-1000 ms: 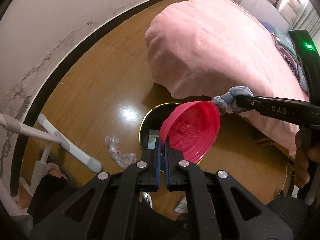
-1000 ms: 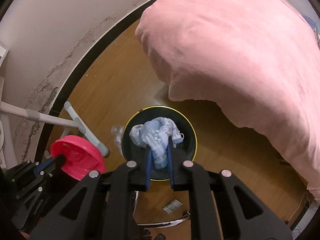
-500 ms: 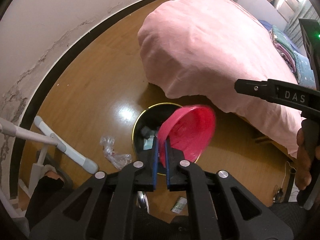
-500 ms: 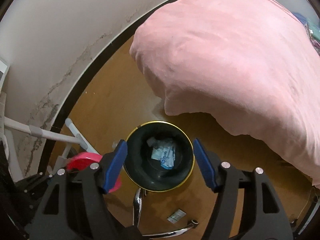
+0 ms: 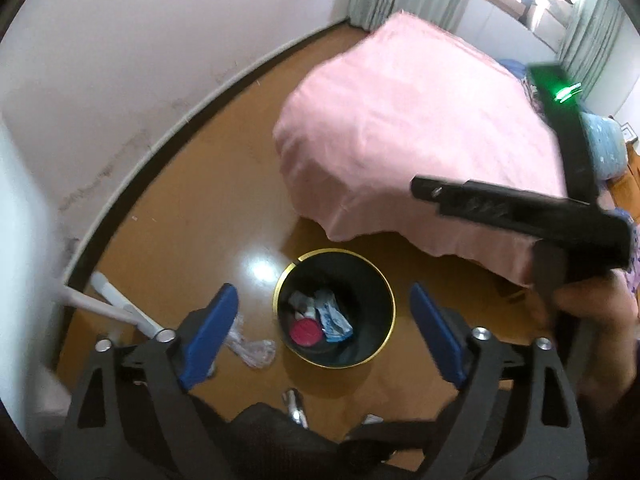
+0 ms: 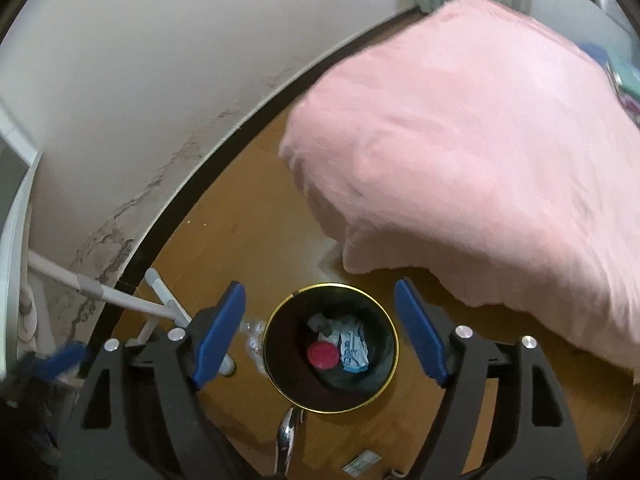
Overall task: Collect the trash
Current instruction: 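Return both tools to the desk and reach for the blue plastic bag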
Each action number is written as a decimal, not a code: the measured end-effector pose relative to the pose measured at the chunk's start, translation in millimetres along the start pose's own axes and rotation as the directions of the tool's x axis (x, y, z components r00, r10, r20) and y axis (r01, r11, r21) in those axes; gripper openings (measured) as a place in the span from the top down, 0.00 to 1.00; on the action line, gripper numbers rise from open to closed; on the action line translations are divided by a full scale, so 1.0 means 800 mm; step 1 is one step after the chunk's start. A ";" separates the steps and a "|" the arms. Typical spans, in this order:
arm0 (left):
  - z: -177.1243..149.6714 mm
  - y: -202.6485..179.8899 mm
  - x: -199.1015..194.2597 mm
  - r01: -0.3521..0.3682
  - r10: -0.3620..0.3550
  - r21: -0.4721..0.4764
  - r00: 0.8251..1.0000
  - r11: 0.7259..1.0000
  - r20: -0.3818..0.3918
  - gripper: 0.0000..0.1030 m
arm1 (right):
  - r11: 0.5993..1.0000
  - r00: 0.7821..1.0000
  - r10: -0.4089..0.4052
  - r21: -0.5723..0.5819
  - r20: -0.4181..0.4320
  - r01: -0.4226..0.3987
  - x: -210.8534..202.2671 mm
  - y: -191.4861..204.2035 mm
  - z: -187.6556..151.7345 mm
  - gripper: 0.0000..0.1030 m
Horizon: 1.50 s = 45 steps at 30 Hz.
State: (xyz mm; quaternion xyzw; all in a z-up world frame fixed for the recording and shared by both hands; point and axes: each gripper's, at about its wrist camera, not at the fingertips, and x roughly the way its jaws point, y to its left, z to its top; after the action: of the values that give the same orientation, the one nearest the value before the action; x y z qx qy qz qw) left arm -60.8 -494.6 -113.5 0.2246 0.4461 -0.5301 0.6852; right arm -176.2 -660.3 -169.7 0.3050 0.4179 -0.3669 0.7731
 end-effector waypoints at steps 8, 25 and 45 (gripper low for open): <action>-0.024 0.079 -0.199 -0.076 0.084 -0.045 0.979 0.996 0.187 0.11 | 0.977 0.984 0.143 -0.174 0.105 -0.123 -0.083 0.109 -0.002 0.27; -0.350 0.438 -0.461 -0.367 0.563 -0.707 0.824 0.604 0.053 0.10 | 0.249 0.751 0.526 -0.773 -0.398 -0.584 -0.208 0.606 -0.161 0.28; -0.365 0.481 -0.427 -0.385 0.520 -0.606 0.853 0.696 0.055 0.10 | 0.090 0.759 0.363 -0.790 -0.541 -0.606 -0.184 0.707 -0.217 0.41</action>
State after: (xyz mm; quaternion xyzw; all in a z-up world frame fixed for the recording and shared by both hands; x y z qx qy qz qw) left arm 173.2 43.1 -33.1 0.0499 0.4354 -0.2058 0.8750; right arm 159.4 -171.2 -29.0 -0.0547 0.5002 0.2652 0.8225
